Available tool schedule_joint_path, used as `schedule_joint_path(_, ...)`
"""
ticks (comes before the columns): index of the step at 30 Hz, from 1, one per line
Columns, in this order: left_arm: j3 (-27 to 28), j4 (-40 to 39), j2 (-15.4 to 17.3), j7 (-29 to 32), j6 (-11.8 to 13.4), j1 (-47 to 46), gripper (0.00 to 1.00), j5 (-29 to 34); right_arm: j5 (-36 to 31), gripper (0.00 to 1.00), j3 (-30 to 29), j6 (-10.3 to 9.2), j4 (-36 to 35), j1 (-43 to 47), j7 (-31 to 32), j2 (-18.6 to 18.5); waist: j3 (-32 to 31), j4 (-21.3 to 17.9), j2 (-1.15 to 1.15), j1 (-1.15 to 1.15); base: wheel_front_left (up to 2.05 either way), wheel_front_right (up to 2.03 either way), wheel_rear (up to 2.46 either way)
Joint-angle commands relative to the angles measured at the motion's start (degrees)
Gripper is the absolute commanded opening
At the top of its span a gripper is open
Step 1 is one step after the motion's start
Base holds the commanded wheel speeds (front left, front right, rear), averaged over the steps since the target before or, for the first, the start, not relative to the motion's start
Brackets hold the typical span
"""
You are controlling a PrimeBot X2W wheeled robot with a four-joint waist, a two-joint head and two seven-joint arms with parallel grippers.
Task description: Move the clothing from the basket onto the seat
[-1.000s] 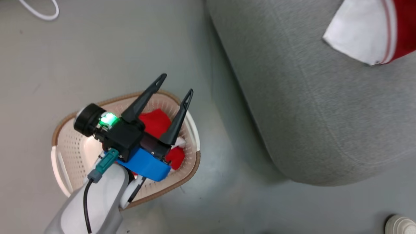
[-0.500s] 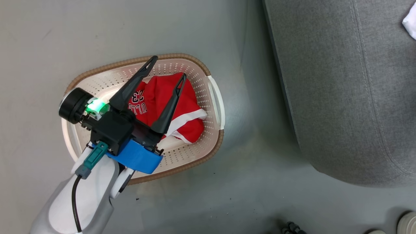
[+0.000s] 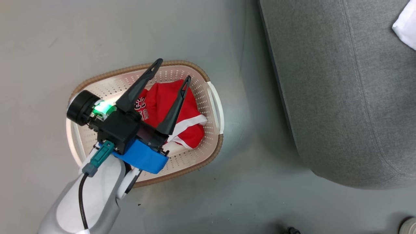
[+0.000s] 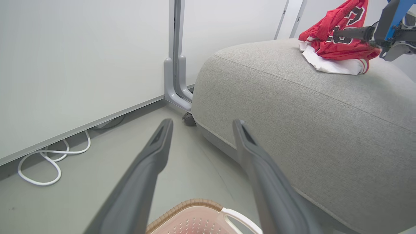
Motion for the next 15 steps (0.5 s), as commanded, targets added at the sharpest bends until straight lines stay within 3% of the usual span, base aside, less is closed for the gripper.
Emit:
schedule_joint_path(1,0.1,0.6,-0.6,-0.2,-0.1,-0.5,1.00,-0.6,-0.1,1.00,0.7,0.02,0.2,0.4,-0.4,-1.0,-1.2,0.5,0.00,0.00,0.00,0.00,0.00)
schedule_joint_path(7,0.5,2.0,-2.8,-0.2,-0.1,0.7,1.00,-1.9,-0.7,1.00,2.6,0.02,0.4,2.5,-0.5,-2.5,-5.2,1.7,0.00,0.00,0.00,0.00,0.00)
schedule_joint_path(15,3.5,4.9,-6.3,-0.2,0.0,6.6,1.00,-3.7,-2.8,1.00,6.4,0.02,-1.3,8.3,1.1,-3.5,-16.2,2.9,0.00,0.00,0.00,0.00,0.00)
